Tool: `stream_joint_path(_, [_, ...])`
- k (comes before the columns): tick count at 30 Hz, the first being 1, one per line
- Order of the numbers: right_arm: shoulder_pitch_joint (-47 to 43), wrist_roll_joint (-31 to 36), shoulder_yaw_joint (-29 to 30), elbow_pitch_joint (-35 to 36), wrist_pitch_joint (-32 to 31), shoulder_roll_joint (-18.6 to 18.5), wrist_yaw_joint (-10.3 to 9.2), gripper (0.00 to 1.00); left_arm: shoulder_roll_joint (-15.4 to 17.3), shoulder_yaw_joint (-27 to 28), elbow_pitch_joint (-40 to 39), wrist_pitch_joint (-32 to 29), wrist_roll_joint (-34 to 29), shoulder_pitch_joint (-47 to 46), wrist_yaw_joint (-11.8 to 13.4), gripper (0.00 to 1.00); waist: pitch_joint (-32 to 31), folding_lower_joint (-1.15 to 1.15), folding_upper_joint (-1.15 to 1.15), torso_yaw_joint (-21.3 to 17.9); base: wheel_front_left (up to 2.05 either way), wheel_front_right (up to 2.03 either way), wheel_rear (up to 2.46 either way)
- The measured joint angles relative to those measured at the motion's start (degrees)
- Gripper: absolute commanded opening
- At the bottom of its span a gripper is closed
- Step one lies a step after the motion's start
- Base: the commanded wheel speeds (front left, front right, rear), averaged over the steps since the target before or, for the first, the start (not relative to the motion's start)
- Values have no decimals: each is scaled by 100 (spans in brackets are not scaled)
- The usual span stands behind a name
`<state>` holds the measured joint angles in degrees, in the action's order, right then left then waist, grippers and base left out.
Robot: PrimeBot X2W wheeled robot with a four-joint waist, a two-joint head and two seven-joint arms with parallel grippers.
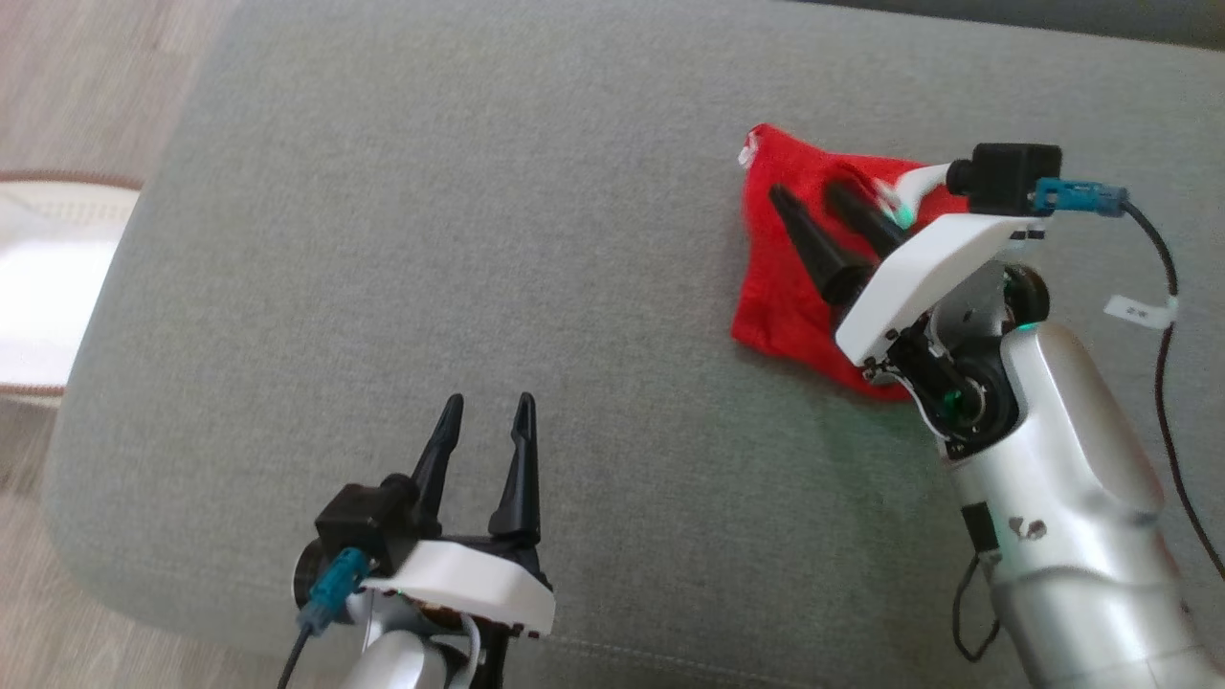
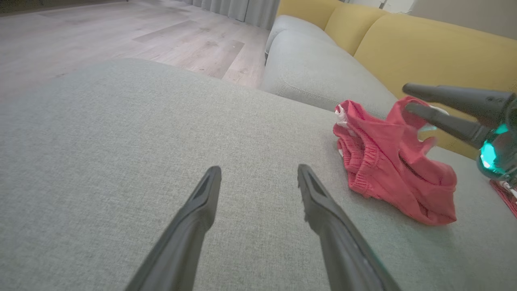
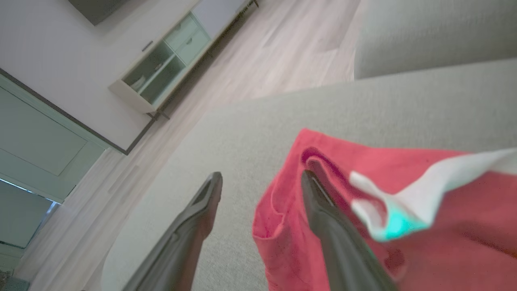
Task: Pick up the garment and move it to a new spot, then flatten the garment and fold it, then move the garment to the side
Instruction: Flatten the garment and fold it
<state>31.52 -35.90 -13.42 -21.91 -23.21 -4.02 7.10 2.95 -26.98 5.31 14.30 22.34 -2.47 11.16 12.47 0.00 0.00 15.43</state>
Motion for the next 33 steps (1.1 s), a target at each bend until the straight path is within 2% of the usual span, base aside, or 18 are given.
stream_joint_path(5, [-563, 843, 156, 688, 750, -67, 0, 100, 0, 172, 24, 0, -65, 120, -7, 100, -233, 0, 0, -146, 0, 0, 0])
stream_joint_path(9, [-1589, 1412, 692, 1090, 1256, -229, 0, 100, 3, 381, 31, -1, -146, 439, -23, 100, -427, 0, 0, -303, 0, 0, 0])
stream_joint_path(17, [-3136, 2187, 1622, 1444, 2034, -108, 0, 100, 7, 716, 31, -1, -354, 747, -169, 100, -802, 0, 0, -562, 0, 0, 0])
stream_joint_path(24, [-3744, 2782, 1957, 1415, 2708, 65, 0, 100, 11, 946, 29, -1, -480, 1134, -294, 100, -1166, 0, 0, -716, 0, 0, 0])
stream_joint_path(31, [-3804, 2884, 1879, 1307, 2826, 131, 0, 100, 16, 983, -25, -1, -513, 1191, -318, 100, -1284, 0, 0, -746, 0, 0, 0])
stream_joint_path(32, [-3784, 2884, 1833, 1308, 2825, 132, 0, 80, 18, 993, -34, -1, -513, 1191, -319, 100, -1272, 0, 0, -736, 0, 0, 0])
stream_joint_path(33, [-3750, 2881, 1769, 1307, 2799, 132, 0, 43, 18, 1007, -43, -1, -515, 1191, -336, 100, -1255, 0, 0, -722, 0, 0, 0])
